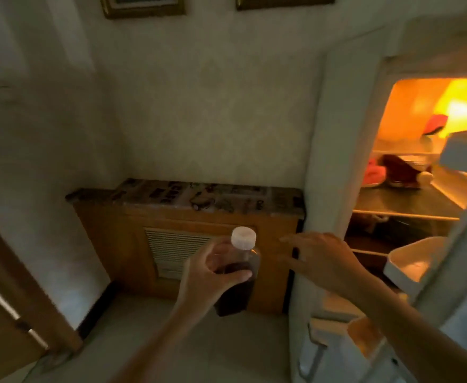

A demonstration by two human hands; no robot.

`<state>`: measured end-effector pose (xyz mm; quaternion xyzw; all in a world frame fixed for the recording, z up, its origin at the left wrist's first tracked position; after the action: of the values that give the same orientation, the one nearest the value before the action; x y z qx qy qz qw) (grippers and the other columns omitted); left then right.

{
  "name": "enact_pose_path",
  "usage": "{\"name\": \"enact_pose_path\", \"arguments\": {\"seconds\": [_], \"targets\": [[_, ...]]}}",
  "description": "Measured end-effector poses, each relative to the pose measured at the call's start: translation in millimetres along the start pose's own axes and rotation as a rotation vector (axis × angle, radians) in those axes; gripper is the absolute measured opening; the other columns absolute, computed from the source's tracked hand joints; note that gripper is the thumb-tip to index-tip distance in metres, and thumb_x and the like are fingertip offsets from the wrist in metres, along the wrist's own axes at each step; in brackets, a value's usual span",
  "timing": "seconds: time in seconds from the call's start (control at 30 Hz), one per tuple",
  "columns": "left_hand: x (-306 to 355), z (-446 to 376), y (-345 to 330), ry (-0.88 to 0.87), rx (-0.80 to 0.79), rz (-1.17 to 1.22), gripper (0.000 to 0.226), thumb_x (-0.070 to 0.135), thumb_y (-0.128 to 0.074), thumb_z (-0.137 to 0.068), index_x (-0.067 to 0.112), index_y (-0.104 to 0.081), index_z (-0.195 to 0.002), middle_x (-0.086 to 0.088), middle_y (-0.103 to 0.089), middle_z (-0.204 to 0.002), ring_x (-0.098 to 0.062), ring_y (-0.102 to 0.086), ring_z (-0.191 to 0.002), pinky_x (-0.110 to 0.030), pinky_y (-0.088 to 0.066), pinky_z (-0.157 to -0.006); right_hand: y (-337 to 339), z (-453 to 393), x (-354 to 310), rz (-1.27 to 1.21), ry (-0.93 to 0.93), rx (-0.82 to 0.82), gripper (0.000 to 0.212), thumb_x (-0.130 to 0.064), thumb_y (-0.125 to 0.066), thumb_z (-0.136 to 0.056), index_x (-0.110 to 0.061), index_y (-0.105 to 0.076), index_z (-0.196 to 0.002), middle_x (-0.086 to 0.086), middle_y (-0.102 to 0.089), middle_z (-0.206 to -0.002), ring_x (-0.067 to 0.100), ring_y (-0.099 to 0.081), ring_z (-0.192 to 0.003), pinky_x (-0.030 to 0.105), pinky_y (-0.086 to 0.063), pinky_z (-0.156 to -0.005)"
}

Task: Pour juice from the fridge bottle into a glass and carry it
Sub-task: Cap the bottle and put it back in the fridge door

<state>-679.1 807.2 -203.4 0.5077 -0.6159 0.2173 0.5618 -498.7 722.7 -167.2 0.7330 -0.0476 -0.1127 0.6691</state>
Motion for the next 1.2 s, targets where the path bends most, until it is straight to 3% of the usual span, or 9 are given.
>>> {"name": "enact_pose_path", "arguments": {"seconds": [0.2,0.3,0.4,0.5,0.63,0.77,0.97,1.13,1.2], "targets": [[-1,-96,-60,-0.124,-0.271,0.124,0.063,0.015,-0.090,-0.056,0.029,-0.061,-0.111,0.011,-0.071,-0.102,0.001,-0.067,-0.094,-0.016,-0.054,-0.077,18,-15,49,0.061,-0.301,0.184,0.050,-0.057,-0.044,-0.088,-0.033,-0.043,-0.132,-0.009,-0.057,-0.130,0.013,-0.052,-0.119,0.035,-0.039,-0.097],[10,-129,-96,-0.139,-0.399,0.235,0.063,0.013,-0.089,-0.058,0.023,-0.062,-0.113,0.006,-0.072,-0.105,-0.005,-0.068,-0.097,-0.025,-0.056,-0.083,34,-4,69,0.081,-0.450,0.246,0.048,-0.054,-0.048,-0.087,-0.033,-0.047,-0.131,-0.010,-0.059,-0.127,0.015,-0.054,-0.117,0.036,-0.041,-0.095],[31,-156,-141,-0.169,-0.514,0.321,0.059,0.008,-0.088,-0.058,0.030,-0.062,-0.106,0.004,-0.072,-0.102,-0.010,-0.069,-0.096,-0.031,-0.056,-0.085,49,14,86,0.085,-0.575,0.341,0.048,-0.047,-0.057,-0.085,-0.028,-0.051,-0.128,-0.006,-0.062,-0.124,0.020,-0.056,-0.116,0.038,-0.045,-0.090],[59,-171,-186,-0.189,-0.628,0.412,0.060,0.008,-0.088,-0.058,0.027,-0.062,-0.109,0.001,-0.071,-0.103,-0.018,-0.069,-0.097,-0.034,-0.056,-0.084,49,32,107,0.079,-0.709,0.353,0.059,-0.046,-0.059,-0.083,-0.030,-0.042,-0.137,-0.005,-0.051,-0.137,0.019,-0.046,-0.126,0.037,-0.043,-0.096],[99,-176,-231,-0.248,-0.750,0.544,0.056,0.010,-0.084,-0.063,0.025,-0.061,-0.111,0.001,-0.069,-0.109,-0.014,-0.068,-0.099,-0.031,-0.057,-0.083,39,48,131,0.068,-0.828,0.322,0.075,-0.049,-0.057,-0.083,-0.032,-0.019,-0.146,-0.002,-0.027,-0.153,0.019,-0.026,-0.139,0.036,-0.033,-0.107],[124,-176,-267,-0.300,-0.850,0.615,0.055,0.016,-0.085,-0.064,0.030,-0.060,-0.110,0.003,-0.069,-0.108,-0.011,-0.069,-0.097,-0.025,-0.057,-0.080,37,57,139,0.073,-0.912,0.355,0.081,-0.050,-0.061,-0.080,-0.029,-0.019,-0.146,0.002,-0.026,-0.154,0.022,-0.027,-0.140,0.039,-0.033,-0.109],[134,-169,-347,-0.231,-1.087,0.724,0.065,0.022,-0.087,-0.061,0.026,-0.057,-0.119,-0.007,-0.069,-0.112,-0.026,-0.069,-0.100,-0.048,-0.056,-0.086,43,60,143,0.075,-1.029,0.380,0.082,-0.049,-0.058,-0.084,-0.031,-0.008,-0.147,-0.006,-0.017,-0.156,0.012,-0.018,-0.141,0.018,-0.013,-0.105],[152,-141,-397,-0.262,-1.315,0.751,0.057,-0.002,-0.079,-0.068,0.020,-0.055,-0.113,-0.007,-0.066,-0.104,-0.008,-0.069,-0.088,-0.025,-0.057,-0.078,42,64,148,0.047,-1.220,0.378,0.078,-0.051,-0.053,-0.086,-0.038,-0.003,-0.145,-0.008,-0.007,-0.157,0.013,-0.023,-0.138,0.019,-0.023,-0.102],[160,-132,-411,-0.288,-1.426,0.762,0.052,-0.007,-0.074,-0.072,0.017,-0.054,-0.113,-0.008,-0.065,-0.101,-0.005,-0.068,-0.081,-0.023,-0.056,-0.077,42,66,151,0.037,-1.286,0.389,0.077,-0.053,-0.051,-0.087,-0.038,-0.004,-0.146,-0.008,-0.003,-0.157,0.013,-0.026,-0.136,0.020,-0.027,-0.102]]}}
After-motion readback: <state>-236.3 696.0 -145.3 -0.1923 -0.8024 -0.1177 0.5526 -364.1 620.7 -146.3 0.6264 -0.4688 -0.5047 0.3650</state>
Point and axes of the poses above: each hand's wrist, its own z-axis away from the middle knuckle, its own y-axis out of the back of the hand, x = y × z, the point moved 9 cm from there along -z, towards the middle knuckle
